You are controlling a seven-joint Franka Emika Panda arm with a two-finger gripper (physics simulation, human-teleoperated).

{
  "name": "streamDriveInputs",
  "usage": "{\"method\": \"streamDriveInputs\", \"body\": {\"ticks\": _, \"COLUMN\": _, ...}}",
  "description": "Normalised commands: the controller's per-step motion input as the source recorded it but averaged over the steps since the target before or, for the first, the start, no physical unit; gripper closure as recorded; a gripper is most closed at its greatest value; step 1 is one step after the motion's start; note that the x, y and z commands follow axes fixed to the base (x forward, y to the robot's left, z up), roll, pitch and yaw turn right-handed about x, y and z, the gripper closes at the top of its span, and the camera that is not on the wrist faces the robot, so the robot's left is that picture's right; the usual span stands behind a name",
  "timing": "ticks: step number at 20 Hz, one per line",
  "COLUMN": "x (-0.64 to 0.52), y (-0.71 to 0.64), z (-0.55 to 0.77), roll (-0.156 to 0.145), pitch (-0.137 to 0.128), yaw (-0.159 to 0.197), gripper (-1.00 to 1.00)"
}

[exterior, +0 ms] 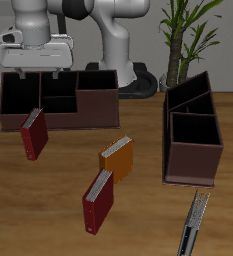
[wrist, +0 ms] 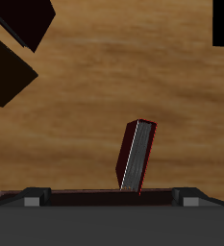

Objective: Place the right red book into the back desk caddy's right compartment

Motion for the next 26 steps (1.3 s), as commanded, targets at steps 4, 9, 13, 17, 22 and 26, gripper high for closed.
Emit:
{"method": "streamDriveInputs", "body": {"ticks": 4, "x": 0.0, "y": -0.3, "z": -0.09, "roll": 0.0, "pitch": -0.055, "yaw": 0.088, "gripper": -1.0}}
{"method": "streamDriveInputs", "body": {"ticks": 9, "x": 0.01, "y": -0.19, "z": -0.12, "roll": -0.008, "pitch": 0.005, "yaw": 0.0, "gripper": -1.0}}
{"method": "streamDriveInputs", "body": {"ticks": 13, "x": 0.05, "y": -0.26, "z": -0.13, "roll": -0.025, "pitch": 0.019, "yaw": -0.057, "gripper": -1.0}}
{"method": "streamDriveInputs", "body": {"ticks": 17, "x": 0.11, "y": -0.13, "z": -0.11, "roll": -0.03, "pitch": -0.001, "yaw": -0.046, "gripper": -1.0}}
{"method": "streamDriveInputs", "body": {"ticks": 22, "x": 0.14, "y": 0.04, "z": -0.2, "roll": -0.005, "pitch": 0.011, "yaw": -0.013, "gripper": -1.0}}
{"method": "streamDriveInputs", "body": {"ticks": 26, "x": 0.13, "y": 0.08, "z": -0.18, "roll": 0.003, "pitch": 0.02, "yaw": -0.013, "gripper": -1.0}}
